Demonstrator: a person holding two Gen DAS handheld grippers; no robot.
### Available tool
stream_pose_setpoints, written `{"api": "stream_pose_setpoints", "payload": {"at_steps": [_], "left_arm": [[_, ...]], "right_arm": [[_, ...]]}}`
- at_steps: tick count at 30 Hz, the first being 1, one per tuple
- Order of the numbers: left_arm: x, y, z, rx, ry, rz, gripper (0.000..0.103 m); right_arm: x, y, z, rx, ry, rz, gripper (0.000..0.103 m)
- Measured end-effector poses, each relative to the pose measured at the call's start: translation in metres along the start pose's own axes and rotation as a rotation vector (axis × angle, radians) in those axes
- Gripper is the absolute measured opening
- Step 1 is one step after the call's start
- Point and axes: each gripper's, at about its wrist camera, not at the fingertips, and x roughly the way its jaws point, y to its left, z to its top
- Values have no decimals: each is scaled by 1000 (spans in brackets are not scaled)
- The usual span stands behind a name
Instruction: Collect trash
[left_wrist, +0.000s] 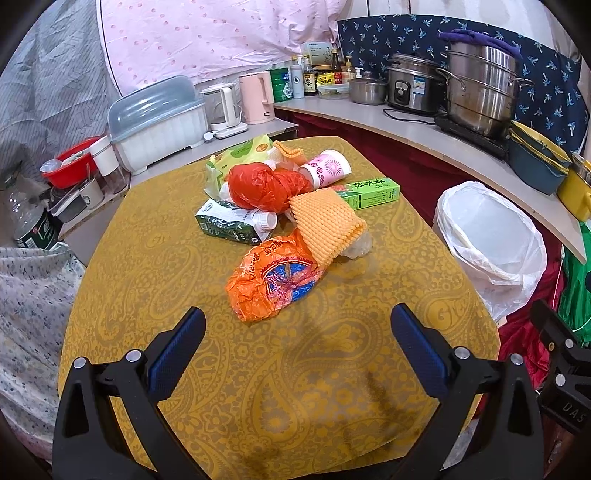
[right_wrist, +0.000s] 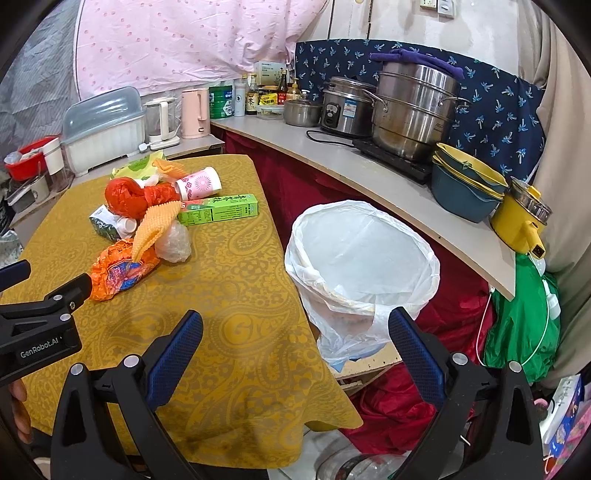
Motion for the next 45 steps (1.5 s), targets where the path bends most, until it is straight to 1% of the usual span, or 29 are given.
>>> {"api": "stream_pose_setpoints", "payload": {"at_steps": [12,24,45], "left_arm": [[2,8,-3,-20,-6,4,96],[2,13,-4,-28,-17,3,96],[-1,11,-6,-26,-31,0,96]], "right_arm": [[-5,11,3,-24,-6,-9,96],[-4,12,3,-30,-8,-13,96],[-10,13,5,-29,-27,-25,96]]}}
